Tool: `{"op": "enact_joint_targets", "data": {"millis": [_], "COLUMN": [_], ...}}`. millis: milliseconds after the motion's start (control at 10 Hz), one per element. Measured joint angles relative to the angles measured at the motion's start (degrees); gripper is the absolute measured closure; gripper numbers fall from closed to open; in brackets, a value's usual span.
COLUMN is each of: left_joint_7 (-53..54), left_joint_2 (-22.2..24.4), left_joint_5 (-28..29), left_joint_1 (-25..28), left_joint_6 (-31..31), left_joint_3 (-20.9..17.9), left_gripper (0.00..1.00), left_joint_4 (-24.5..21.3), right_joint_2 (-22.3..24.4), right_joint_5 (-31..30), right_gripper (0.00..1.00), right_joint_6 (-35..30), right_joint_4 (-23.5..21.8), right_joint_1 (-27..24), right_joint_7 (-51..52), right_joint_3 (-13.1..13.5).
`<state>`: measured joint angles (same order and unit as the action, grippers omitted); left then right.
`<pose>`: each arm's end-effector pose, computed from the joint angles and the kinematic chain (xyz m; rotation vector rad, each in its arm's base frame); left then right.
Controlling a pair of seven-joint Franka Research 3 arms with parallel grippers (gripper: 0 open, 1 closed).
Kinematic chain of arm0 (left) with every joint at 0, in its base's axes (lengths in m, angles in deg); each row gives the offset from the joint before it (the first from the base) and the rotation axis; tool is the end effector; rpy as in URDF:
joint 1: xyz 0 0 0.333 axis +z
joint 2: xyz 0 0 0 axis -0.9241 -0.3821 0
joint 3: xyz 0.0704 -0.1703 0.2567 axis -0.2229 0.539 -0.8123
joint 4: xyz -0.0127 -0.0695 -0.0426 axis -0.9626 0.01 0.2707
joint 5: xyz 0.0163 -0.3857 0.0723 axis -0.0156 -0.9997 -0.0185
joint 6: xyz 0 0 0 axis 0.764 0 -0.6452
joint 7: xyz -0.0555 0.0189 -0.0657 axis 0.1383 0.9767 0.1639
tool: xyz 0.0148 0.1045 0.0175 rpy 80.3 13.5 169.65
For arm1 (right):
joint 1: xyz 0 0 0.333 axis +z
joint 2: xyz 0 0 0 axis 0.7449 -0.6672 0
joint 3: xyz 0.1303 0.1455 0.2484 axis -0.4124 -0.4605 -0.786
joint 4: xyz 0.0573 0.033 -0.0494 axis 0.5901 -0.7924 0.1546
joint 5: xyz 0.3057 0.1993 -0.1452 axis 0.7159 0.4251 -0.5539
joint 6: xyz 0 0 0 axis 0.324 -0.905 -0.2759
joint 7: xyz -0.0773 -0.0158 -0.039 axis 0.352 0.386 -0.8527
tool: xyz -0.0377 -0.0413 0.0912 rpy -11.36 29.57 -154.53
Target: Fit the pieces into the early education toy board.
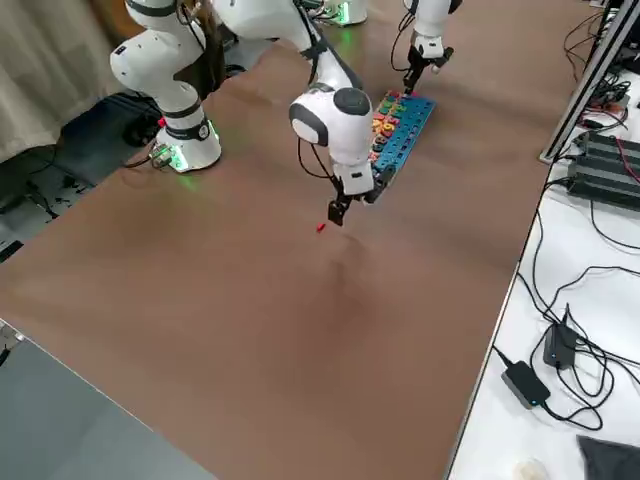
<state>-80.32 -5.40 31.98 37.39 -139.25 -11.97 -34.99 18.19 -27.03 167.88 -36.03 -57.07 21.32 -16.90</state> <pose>0.4907 -0.4696 0.2035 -3.1339 0.0719 0.1837 0.5634 -0.0643 0.2353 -3.0890 0.0108 0.0514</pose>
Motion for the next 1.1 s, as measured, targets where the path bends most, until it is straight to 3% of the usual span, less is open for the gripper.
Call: {"op": "enact_joint_targets", "data": {"millis": [400,500,600,800,900,1100], "left_joint_7": [-0.13,-0.14,-0.16,-0.65,-1.04,-1.27], "left_joint_2": [-1.2,-1.21,-1.21,-1.22,-1.22,-1.26], "left_joint_5": [0.0,0.0,0.0,0.0,0.0,0.0], "left_joint_1": [-0.88,-1.05,-1.16,-1.21,-1.21,-1.21], "left_joint_6": [-0.25,-0.26,-0.26,-0.26,-0.26,-0.26], "left_joint_3": [-0.02,-0.02,-0.02,-0.03,-0.04,-0.08], "left_gripper": [0.87,0.87,0.87,0.87,0.87,0.87], "left_joint_4": [-0.02,-0.01,-0.01,-0.02,-0.02,-0.09], "right_joint_2": [-1.29,-1.65,-1.76,-1.77,-1.77,-1.77], "right_joint_5": [0.0,0.0,0.0,0.0,0.0,0.0], "right_gripper": [0.05,0.11,0.29,0.36,0.48,0.48], "right_joint_6": [0.04,0.04,0.03,0.01,0.03,0.05], "right_joint_4": [-0.34,-0.61,-1.14,-2.77,-3.43,-3.96], "right_joint_1": [-1.56,-1.56,-1.56,-1.58,-1.6,-1.62], "right_joint_7": [3.61,3.61,3.59,3.53,3.45,3.43], "right_joint_3": [-0.3,-0.39,-0.39,-0.36,-0.31,-0.24]}}
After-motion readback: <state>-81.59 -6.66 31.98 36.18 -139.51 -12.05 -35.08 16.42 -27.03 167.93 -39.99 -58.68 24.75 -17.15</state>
